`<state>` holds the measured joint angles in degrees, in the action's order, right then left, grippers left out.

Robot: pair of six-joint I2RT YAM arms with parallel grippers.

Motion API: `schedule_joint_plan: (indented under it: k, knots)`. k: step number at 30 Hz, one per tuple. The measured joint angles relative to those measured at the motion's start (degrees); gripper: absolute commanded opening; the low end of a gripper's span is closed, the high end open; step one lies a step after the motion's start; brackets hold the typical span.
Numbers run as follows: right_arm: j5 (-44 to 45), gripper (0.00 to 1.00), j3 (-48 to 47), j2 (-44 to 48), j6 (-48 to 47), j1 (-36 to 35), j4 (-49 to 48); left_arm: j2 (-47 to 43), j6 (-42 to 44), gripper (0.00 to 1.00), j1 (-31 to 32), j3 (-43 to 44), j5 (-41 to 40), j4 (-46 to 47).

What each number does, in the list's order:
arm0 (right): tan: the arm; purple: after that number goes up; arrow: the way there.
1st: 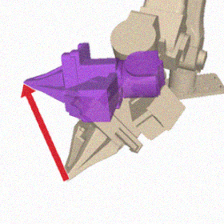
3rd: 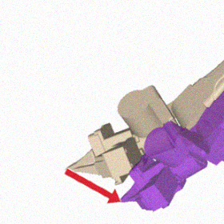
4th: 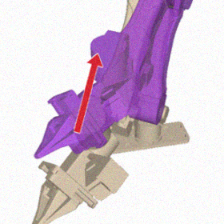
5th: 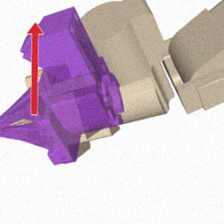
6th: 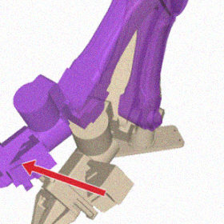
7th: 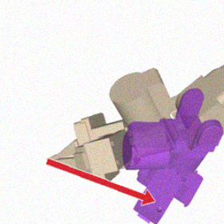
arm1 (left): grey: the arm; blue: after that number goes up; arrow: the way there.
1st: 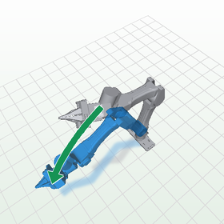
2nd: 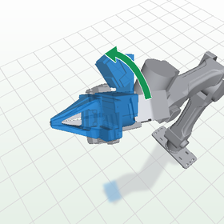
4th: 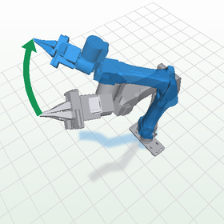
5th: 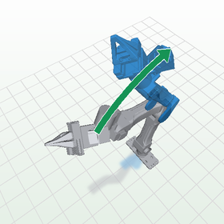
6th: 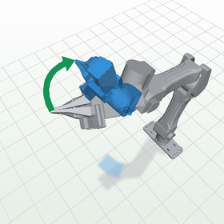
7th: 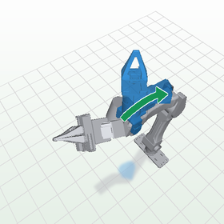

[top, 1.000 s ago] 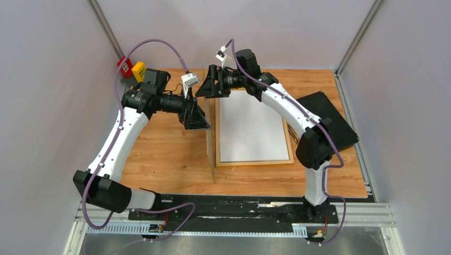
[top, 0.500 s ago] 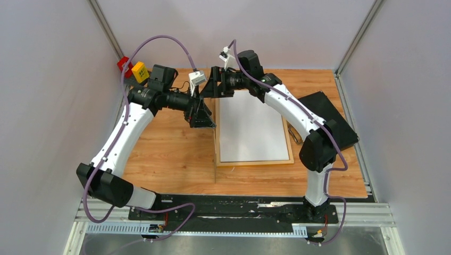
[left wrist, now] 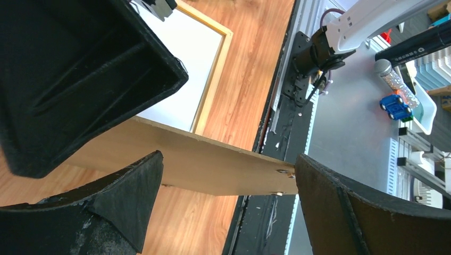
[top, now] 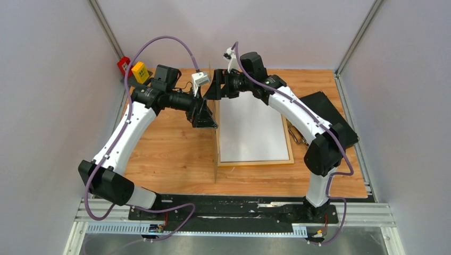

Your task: Put the photo into the frame

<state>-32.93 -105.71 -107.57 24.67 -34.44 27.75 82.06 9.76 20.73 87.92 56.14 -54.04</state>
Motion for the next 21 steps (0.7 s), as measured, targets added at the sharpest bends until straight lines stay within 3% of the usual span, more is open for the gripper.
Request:
schedule_joint_plan:
  k: [21]
  knots:
    - [4.7, 0.82, 5.8, 4.7, -4.8, 0.5, 2.5, -2.4, -0.6, 1.00, 0.2, 0.0, -4.3, 2.4]
